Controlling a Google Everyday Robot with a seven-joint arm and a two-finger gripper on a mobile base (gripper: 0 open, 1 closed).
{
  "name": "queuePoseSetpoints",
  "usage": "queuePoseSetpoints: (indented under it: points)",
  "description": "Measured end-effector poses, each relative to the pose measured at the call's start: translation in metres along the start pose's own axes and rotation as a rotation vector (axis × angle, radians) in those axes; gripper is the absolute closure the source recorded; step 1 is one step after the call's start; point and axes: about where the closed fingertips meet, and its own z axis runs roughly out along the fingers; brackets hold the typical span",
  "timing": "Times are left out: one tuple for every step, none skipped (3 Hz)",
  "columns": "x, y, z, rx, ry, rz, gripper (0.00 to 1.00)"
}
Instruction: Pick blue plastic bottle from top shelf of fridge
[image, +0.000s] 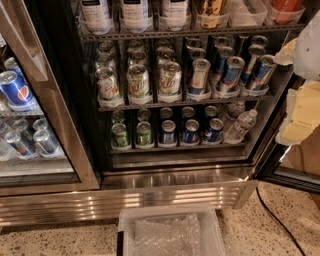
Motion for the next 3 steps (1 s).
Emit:
queuePoseSetpoints:
  points:
    - [0.000,0.000,0.000,0.000,-0.001,0.000,0.00]
    - [-0.009,-0.003,0.001,0.009,-0.036,0.016,0.00]
    - [-0.036,-0.006,0.002,0.030,-0.138,0.053,0.00]
